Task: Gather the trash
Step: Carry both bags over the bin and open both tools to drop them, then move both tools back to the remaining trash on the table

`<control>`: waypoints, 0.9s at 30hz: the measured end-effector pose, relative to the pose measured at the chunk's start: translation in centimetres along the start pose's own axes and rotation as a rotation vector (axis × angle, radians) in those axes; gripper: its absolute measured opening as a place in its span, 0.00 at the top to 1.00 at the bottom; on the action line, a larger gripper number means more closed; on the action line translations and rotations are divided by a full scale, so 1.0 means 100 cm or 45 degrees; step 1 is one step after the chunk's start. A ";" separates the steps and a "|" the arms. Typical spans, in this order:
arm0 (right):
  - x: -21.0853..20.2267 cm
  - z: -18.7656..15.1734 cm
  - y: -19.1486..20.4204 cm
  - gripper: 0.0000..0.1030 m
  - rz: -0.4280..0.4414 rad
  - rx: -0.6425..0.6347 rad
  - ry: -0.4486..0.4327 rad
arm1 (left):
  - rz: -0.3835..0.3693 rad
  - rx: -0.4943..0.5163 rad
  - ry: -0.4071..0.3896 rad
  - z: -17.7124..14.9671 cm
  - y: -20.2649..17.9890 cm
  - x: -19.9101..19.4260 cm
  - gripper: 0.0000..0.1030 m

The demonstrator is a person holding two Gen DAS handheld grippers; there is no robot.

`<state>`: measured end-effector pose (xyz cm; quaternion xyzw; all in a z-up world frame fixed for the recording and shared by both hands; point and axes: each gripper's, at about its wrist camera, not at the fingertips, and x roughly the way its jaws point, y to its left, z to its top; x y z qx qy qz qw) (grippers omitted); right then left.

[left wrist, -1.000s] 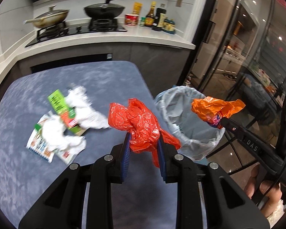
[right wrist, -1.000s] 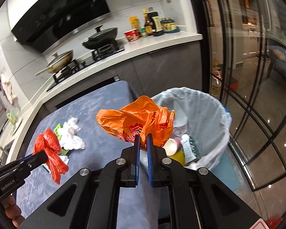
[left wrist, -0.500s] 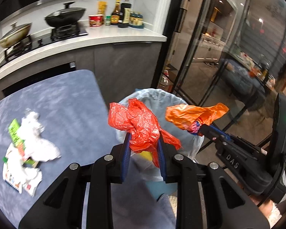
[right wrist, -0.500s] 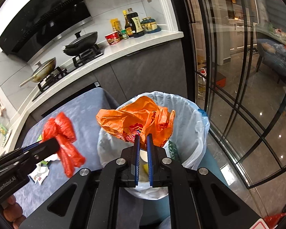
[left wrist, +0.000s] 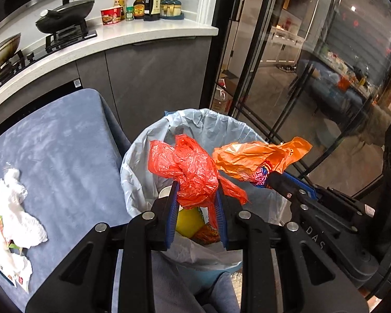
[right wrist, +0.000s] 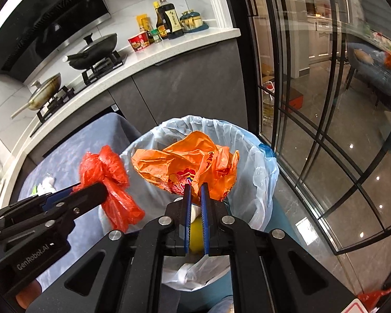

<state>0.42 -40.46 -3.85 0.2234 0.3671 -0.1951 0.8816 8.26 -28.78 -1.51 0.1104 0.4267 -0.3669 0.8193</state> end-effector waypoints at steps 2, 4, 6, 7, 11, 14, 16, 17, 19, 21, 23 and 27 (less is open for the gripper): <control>0.007 0.001 0.000 0.90 0.004 -0.001 0.019 | 0.003 -0.004 0.007 0.000 -0.001 0.005 0.74; 0.009 0.002 -0.001 0.84 0.002 0.007 0.021 | 0.010 -0.013 0.028 0.000 -0.001 0.011 0.71; 0.010 0.002 -0.002 0.70 -0.002 0.022 0.015 | 0.003 -0.018 0.031 0.001 0.000 0.014 0.58; 0.010 0.002 -0.002 0.67 -0.009 0.028 0.009 | 0.018 -0.022 0.021 0.000 0.000 0.013 0.56; 0.007 0.002 -0.004 0.67 -0.010 0.045 0.002 | 0.040 -0.025 0.004 0.002 0.003 0.011 0.44; 0.003 0.002 -0.001 0.65 -0.014 0.037 -0.009 | 0.041 -0.033 0.002 0.003 0.005 0.008 0.44; 0.001 0.002 0.001 0.65 -0.012 0.035 -0.011 | 0.046 -0.040 -0.005 0.002 0.006 0.004 0.44; 0.000 0.002 0.002 0.65 -0.011 0.034 -0.012 | 0.045 -0.044 -0.007 0.002 0.007 0.003 0.44; -0.003 0.002 0.005 0.65 -0.008 0.031 -0.018 | 0.046 -0.054 -0.014 0.002 0.009 -0.002 0.44; -0.007 0.001 0.010 0.65 -0.003 0.021 -0.025 | 0.047 -0.059 -0.022 0.001 0.012 -0.005 0.44; -0.009 0.000 0.014 0.65 -0.001 0.011 -0.030 | 0.051 -0.069 -0.029 0.000 0.015 -0.010 0.44; -0.016 -0.002 0.023 0.65 0.009 -0.007 -0.041 | 0.057 -0.085 -0.046 -0.004 0.022 -0.019 0.44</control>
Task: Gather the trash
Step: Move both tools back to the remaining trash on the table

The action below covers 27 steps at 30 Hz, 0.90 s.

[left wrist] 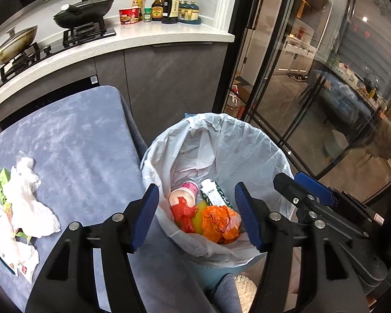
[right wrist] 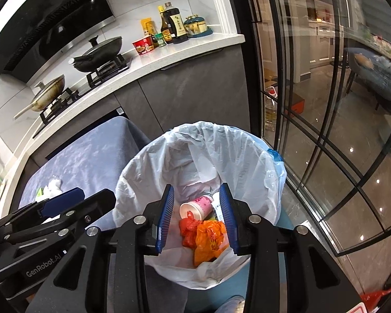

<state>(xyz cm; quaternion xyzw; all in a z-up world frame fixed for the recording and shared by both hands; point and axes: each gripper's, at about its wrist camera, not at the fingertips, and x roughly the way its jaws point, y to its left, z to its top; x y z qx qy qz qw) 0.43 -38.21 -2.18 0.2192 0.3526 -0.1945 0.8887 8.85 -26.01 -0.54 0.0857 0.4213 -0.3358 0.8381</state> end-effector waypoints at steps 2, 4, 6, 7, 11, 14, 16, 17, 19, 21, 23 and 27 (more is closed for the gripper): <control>-0.004 -0.001 0.007 0.65 0.008 -0.012 -0.003 | 0.006 -0.009 -0.007 -0.002 0.004 -0.006 0.44; -0.008 -0.002 0.014 0.65 0.015 -0.024 -0.010 | 0.010 -0.022 -0.018 -0.004 0.010 -0.014 0.44; -0.013 -0.004 0.021 0.65 0.025 -0.040 -0.014 | 0.018 -0.038 -0.025 -0.006 0.015 -0.021 0.44; -0.014 -0.005 0.024 0.65 0.029 -0.047 -0.017 | 0.019 -0.049 -0.030 -0.008 0.019 -0.025 0.44; -0.021 -0.011 0.045 0.65 0.054 -0.084 -0.017 | 0.037 -0.100 -0.038 -0.016 0.037 -0.039 0.44; -0.024 -0.017 0.063 0.65 0.077 -0.114 -0.012 | 0.057 -0.133 -0.040 -0.024 0.051 -0.050 0.44; -0.025 -0.021 0.074 0.65 0.097 -0.131 -0.004 | 0.082 -0.156 -0.043 -0.030 0.063 -0.059 0.42; -0.026 -0.024 0.080 0.65 0.108 -0.145 -0.001 | 0.095 -0.169 -0.043 -0.033 0.069 -0.062 0.39; -0.027 -0.029 0.093 0.62 0.120 -0.173 0.005 | 0.121 -0.198 -0.050 -0.041 0.083 -0.071 0.33; -0.027 -0.035 0.104 0.60 0.132 -0.199 0.011 | 0.149 -0.233 -0.059 -0.048 0.097 -0.079 0.31; -0.027 -0.040 0.115 0.60 0.148 -0.226 0.024 | 0.181 -0.273 -0.060 -0.057 0.115 -0.086 0.31; -0.026 -0.051 0.136 0.60 0.172 -0.270 0.049 | 0.293 -0.368 -0.060 -0.076 0.154 -0.095 0.24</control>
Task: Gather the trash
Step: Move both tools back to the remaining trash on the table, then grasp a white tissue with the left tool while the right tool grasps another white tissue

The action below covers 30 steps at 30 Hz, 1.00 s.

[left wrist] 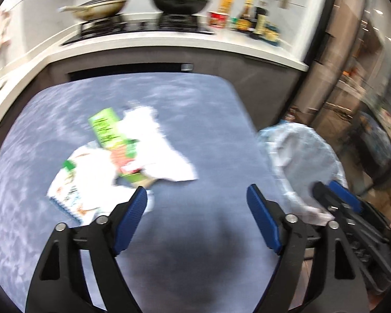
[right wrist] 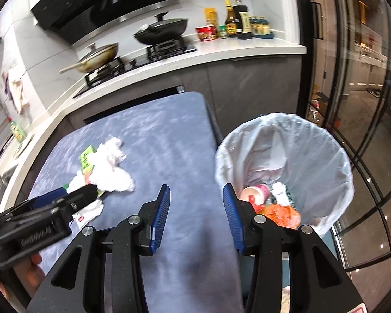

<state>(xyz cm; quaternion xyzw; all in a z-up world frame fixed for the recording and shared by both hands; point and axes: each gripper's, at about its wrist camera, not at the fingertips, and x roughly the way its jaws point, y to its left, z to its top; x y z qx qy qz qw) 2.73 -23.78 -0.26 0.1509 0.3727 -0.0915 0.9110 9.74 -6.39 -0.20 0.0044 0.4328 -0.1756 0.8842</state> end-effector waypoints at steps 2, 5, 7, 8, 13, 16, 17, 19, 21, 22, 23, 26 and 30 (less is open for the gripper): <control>0.003 -0.003 0.010 0.60 0.014 -0.010 0.014 | 0.061 -0.046 0.004 -0.002 0.021 0.003 0.24; 0.008 -0.008 0.024 0.60 0.033 -0.034 0.038 | 0.121 -0.108 0.023 -0.005 0.048 0.011 0.24; 0.011 -0.011 0.033 0.60 0.042 -0.051 0.053 | 0.152 -0.143 0.031 -0.007 0.065 0.017 0.24; 0.013 -0.013 0.038 0.60 0.047 -0.058 0.063 | 0.163 -0.152 0.036 -0.008 0.071 0.020 0.24; 0.023 -0.018 0.055 0.60 0.066 -0.085 0.097 | 0.177 -0.176 0.048 -0.012 0.090 0.033 0.24; 0.028 -0.020 0.063 0.60 0.074 -0.099 0.113 | 0.165 -0.182 0.056 -0.013 0.095 0.040 0.29; 0.029 -0.020 0.065 0.60 0.076 -0.104 0.118 | 0.158 -0.184 0.059 -0.013 0.097 0.042 0.33; 0.032 -0.021 0.069 0.60 0.079 -0.112 0.126 | 0.146 -0.184 0.068 -0.012 0.098 0.046 0.38; 0.035 -0.021 0.072 0.60 0.079 -0.121 0.134 | 0.135 -0.182 0.082 -0.013 0.099 0.051 0.44; 0.036 -0.021 0.074 0.60 0.079 -0.123 0.137 | 0.133 -0.185 0.091 -0.013 0.100 0.054 0.45; 0.037 -0.021 0.075 0.60 0.080 -0.125 0.140 | 0.132 -0.186 0.094 -0.013 0.100 0.055 0.50; 0.041 -0.021 0.077 0.60 0.082 -0.128 0.149 | 0.122 -0.188 0.102 -0.014 0.103 0.056 0.74; 0.047 -0.017 0.085 0.60 0.097 -0.142 0.155 | 0.076 -0.203 0.108 -0.013 0.110 0.049 0.92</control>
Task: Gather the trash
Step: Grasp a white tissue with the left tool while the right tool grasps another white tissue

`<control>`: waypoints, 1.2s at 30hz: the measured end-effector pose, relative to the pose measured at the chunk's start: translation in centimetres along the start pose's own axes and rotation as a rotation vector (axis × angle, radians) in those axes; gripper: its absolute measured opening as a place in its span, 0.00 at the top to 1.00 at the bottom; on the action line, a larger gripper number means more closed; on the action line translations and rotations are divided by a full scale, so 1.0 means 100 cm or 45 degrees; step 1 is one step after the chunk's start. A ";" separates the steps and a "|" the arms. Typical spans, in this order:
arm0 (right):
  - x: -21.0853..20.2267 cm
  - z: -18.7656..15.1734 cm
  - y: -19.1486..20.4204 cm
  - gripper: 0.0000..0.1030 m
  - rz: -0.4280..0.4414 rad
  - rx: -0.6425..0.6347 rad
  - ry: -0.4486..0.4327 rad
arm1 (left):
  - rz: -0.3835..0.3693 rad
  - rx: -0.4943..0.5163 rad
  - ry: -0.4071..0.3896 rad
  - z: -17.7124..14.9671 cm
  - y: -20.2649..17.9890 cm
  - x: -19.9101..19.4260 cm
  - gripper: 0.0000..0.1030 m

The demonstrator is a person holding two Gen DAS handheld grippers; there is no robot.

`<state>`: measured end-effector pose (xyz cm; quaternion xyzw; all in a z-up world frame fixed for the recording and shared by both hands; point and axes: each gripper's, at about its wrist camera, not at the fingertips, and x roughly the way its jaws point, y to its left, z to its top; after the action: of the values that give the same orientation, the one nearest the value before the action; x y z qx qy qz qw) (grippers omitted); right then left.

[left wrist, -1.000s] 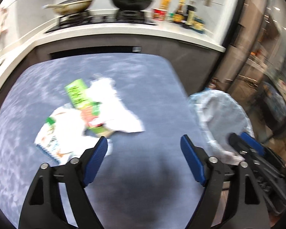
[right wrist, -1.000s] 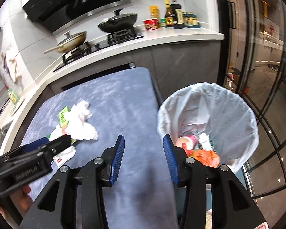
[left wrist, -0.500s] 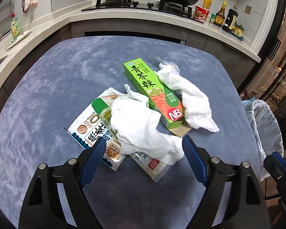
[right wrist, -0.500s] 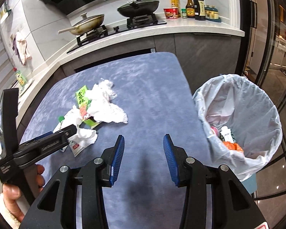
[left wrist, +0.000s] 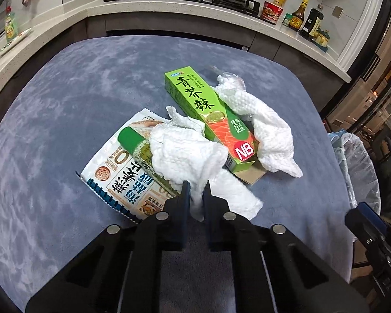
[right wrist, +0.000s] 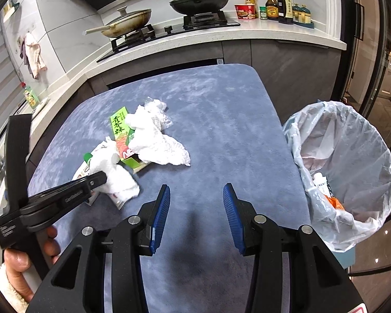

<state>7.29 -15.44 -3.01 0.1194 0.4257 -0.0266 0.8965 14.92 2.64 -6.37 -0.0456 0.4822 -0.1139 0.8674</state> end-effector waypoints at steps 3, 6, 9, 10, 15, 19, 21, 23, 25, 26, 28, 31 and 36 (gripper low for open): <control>0.005 0.006 0.008 0.60 0.016 -0.020 -0.006 | 0.000 0.007 -0.029 0.000 0.004 -0.012 0.93; 0.013 0.014 0.019 0.60 0.035 -0.049 -0.017 | 0.000 0.016 -0.040 0.000 0.006 -0.021 0.93; 0.024 0.025 0.033 0.60 0.060 -0.075 -0.025 | -0.006 0.013 -0.035 -0.001 0.010 -0.026 0.93; 0.027 0.027 0.035 0.60 0.066 -0.079 -0.026 | -0.009 0.011 -0.032 -0.001 0.012 -0.028 0.93; 0.048 0.042 0.050 0.60 0.080 -0.107 -0.025 | -0.009 0.004 -0.033 -0.004 0.023 -0.032 0.93; 0.060 0.048 0.057 0.60 0.073 -0.128 -0.027 | -0.013 -0.007 -0.032 -0.005 0.030 -0.035 0.93; 0.069 0.051 0.058 0.60 0.069 -0.134 -0.018 | -0.013 -0.010 -0.032 -0.006 0.032 -0.035 0.93; 0.075 0.050 0.058 0.62 0.064 -0.136 -0.007 | -0.020 -0.014 -0.030 -0.007 0.033 -0.035 0.93; 0.081 0.050 0.056 0.71 0.084 -0.129 0.006 | -0.019 -0.013 -0.031 -0.007 0.034 -0.036 0.93; 0.084 0.049 0.056 0.75 0.087 -0.129 0.016 | -0.021 -0.014 -0.032 -0.008 0.034 -0.036 0.93; 0.087 0.046 0.056 0.91 0.100 -0.124 0.040 | -0.025 -0.015 -0.031 -0.008 0.034 -0.037 0.93; 0.082 0.043 0.056 0.96 0.110 -0.132 0.038 | -0.030 -0.011 -0.037 -0.009 0.032 -0.041 0.93; 0.060 0.039 0.054 0.98 0.143 -0.123 0.002 | -0.039 0.001 -0.058 -0.011 0.026 -0.051 0.93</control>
<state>14.88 -10.81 -4.16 0.0999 0.4199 0.0443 0.9010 11.79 6.39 -3.25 -0.0554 0.4616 -0.1262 0.8763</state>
